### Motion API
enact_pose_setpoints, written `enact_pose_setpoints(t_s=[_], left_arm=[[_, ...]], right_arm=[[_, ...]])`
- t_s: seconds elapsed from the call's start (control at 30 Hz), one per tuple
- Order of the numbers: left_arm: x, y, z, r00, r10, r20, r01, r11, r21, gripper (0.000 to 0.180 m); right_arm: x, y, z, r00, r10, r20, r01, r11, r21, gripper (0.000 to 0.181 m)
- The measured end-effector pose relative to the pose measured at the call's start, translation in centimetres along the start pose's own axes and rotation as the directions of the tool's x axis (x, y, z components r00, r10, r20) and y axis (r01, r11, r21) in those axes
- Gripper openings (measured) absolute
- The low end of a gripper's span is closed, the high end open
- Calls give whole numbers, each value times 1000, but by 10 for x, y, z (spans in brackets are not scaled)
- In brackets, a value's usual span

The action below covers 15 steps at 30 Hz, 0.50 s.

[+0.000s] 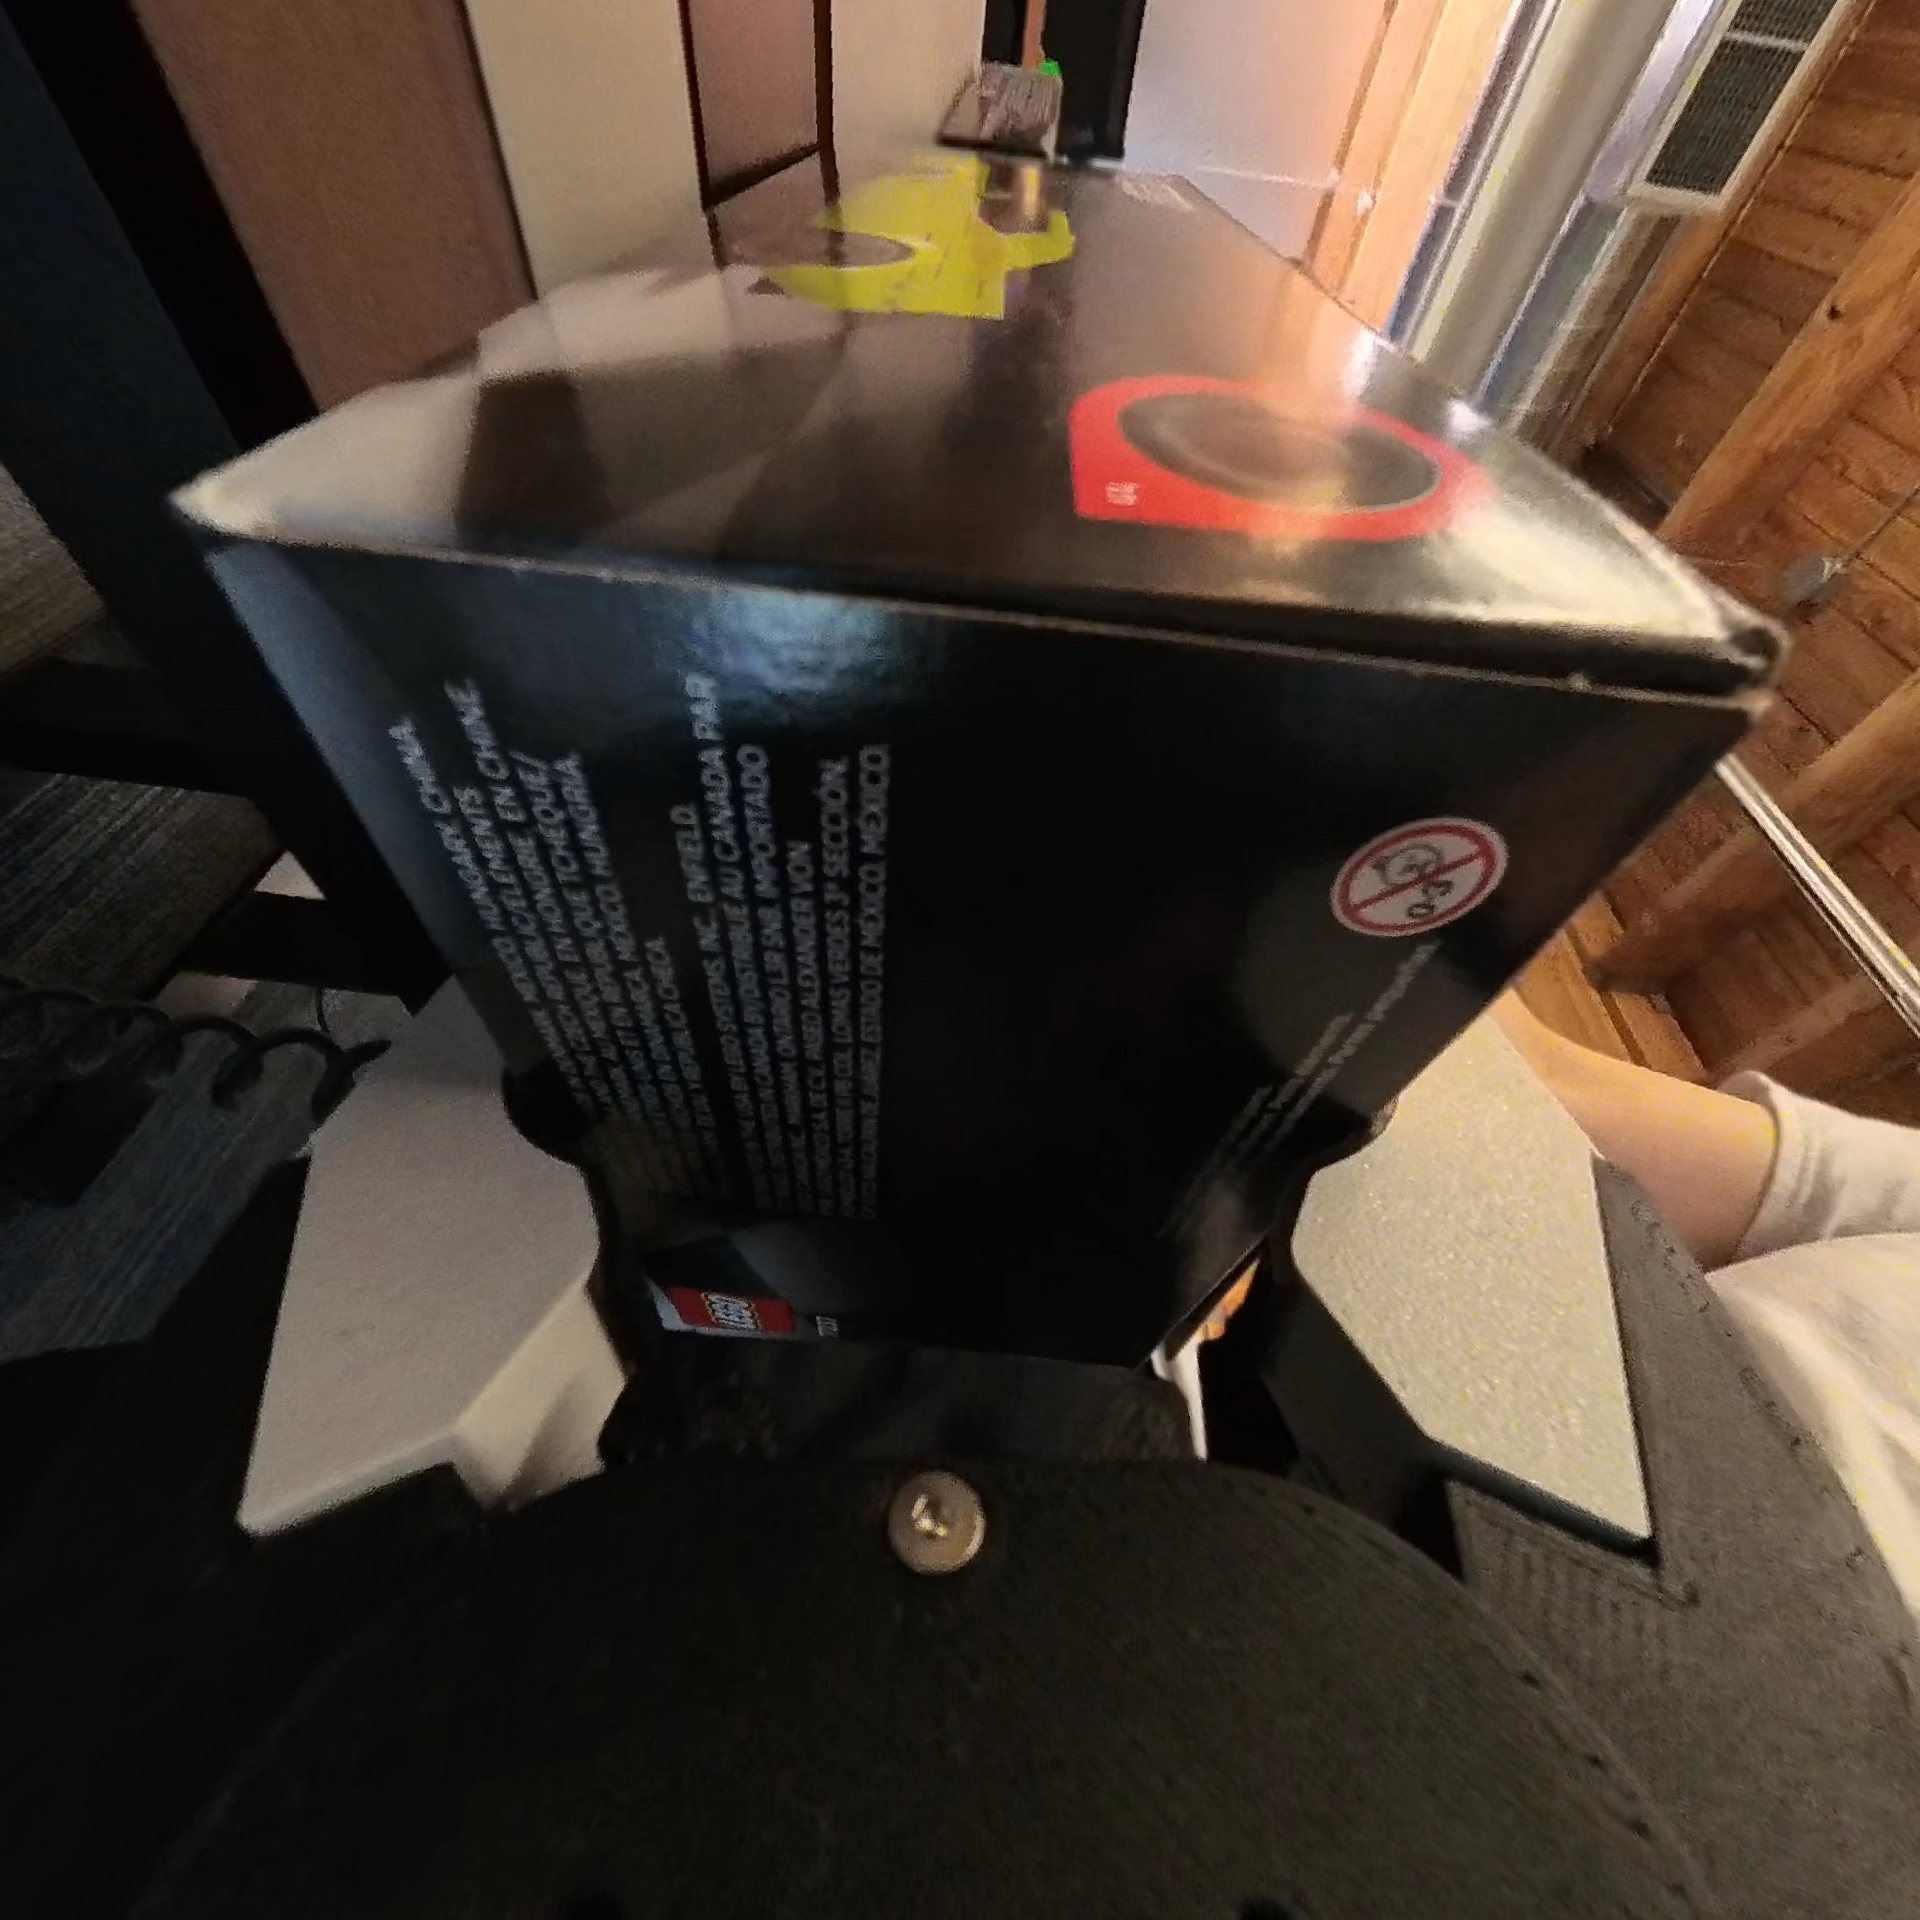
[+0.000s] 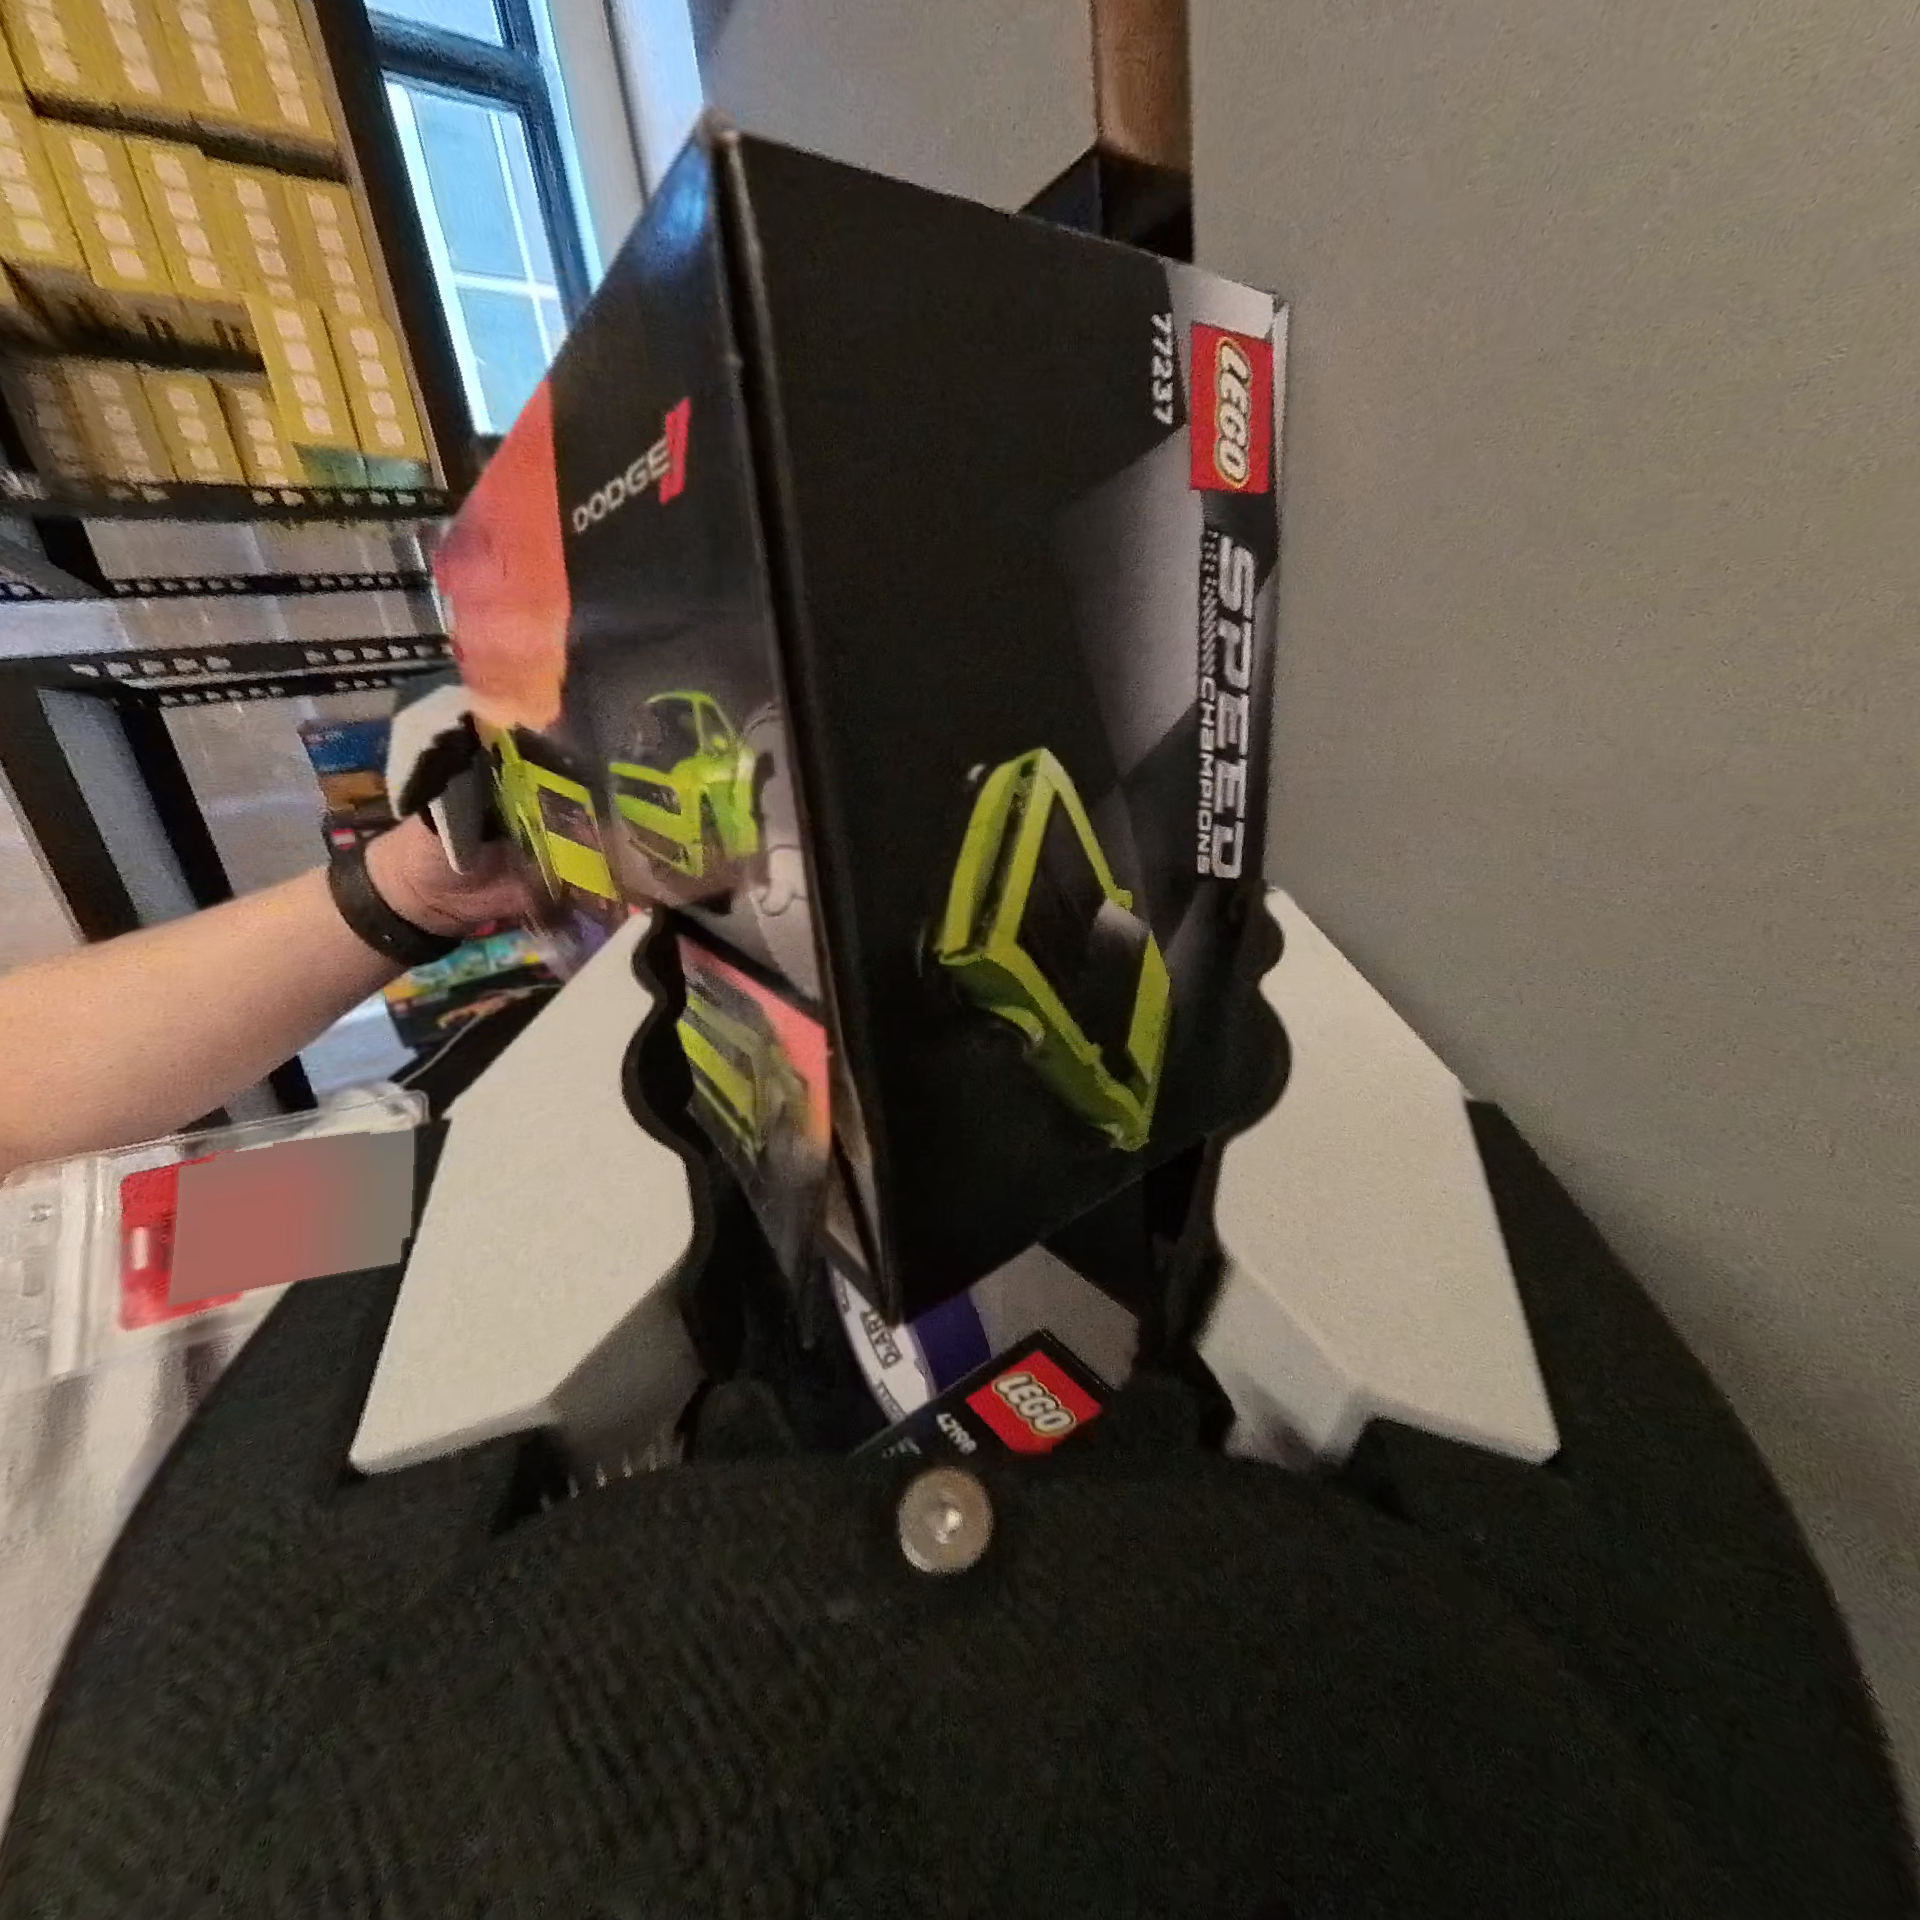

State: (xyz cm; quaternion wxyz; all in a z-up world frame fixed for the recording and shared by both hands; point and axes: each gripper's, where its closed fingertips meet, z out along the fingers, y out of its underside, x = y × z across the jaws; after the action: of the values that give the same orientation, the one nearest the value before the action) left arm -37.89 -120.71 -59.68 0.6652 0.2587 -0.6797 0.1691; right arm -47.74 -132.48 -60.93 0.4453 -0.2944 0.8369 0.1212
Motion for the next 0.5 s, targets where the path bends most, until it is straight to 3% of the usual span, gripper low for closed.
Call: enact_pose_setpoints(t_s=[0.1, 0.3, 0.5], left_arm=[[7, 2, -11, 1000, 6, 27, -7, 999, 34, 147], [19, 1, -57, 999, -33, 13, 30, 985, 172, 147], [47, 6, -146, 1000, 18, -1, -17, 933, 360, 146]], right_arm=[[-13, 0, 3, 996, -67, -53, 65, 997, -34, 97], [-54, 5, 34, 984, -137, -110, 115, 976, -187, 104], [-133, 1, 87, 926, -343, -160, 243, 862, -444, 111]])
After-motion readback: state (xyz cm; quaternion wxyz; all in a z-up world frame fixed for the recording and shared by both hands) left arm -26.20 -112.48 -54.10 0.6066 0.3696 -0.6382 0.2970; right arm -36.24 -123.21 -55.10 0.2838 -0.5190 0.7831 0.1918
